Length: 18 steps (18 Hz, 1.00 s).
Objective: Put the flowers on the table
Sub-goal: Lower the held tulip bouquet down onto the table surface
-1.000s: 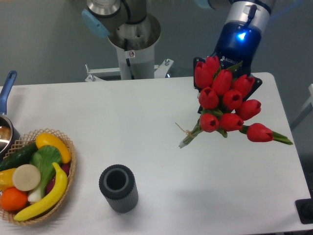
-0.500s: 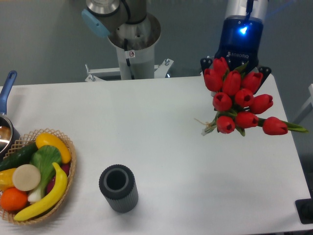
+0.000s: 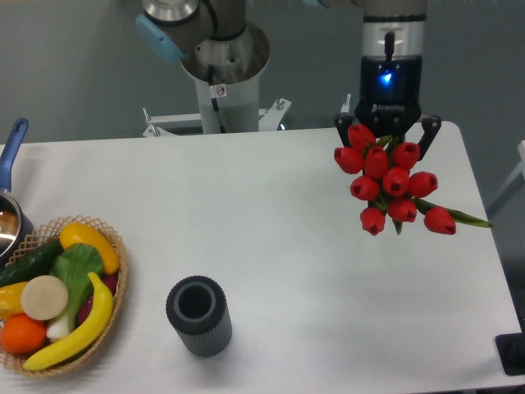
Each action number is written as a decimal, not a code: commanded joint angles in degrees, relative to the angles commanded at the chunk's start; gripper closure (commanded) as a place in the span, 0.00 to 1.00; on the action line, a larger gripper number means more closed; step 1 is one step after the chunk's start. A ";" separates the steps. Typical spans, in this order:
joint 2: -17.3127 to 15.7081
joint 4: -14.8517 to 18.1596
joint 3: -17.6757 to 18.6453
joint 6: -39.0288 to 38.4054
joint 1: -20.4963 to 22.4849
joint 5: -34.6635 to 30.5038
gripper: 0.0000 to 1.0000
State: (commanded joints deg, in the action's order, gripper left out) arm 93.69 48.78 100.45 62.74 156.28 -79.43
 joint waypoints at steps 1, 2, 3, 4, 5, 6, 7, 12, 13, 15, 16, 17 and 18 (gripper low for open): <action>0.61 0.09 0.62 0.80 -0.62 -2.02 0.55; 1.06 0.09 1.14 1.33 -1.14 -4.39 0.55; 1.76 0.09 1.58 1.94 -2.11 -6.77 0.55; 2.29 0.09 2.02 2.30 -3.16 -9.40 0.55; 2.73 0.09 2.55 2.39 -4.30 -11.86 0.55; 3.16 0.09 2.82 2.39 -5.10 -13.98 0.55; 3.87 0.09 2.99 2.39 -5.54 -15.65 0.55; 7.64 0.00 3.26 2.12 -8.53 -18.92 0.55; 8.35 0.00 3.26 2.12 -8.88 -18.92 0.55; 9.93 -0.17 3.17 2.12 -9.76 -18.83 0.55; 10.89 -0.35 3.08 2.12 -10.11 -18.74 0.55; 11.95 -0.44 2.74 2.21 -10.55 -18.66 0.55; 13.00 -0.53 2.56 2.30 -10.90 -18.66 0.55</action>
State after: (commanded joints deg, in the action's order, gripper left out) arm 106.69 48.25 103.01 65.04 145.37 -98.09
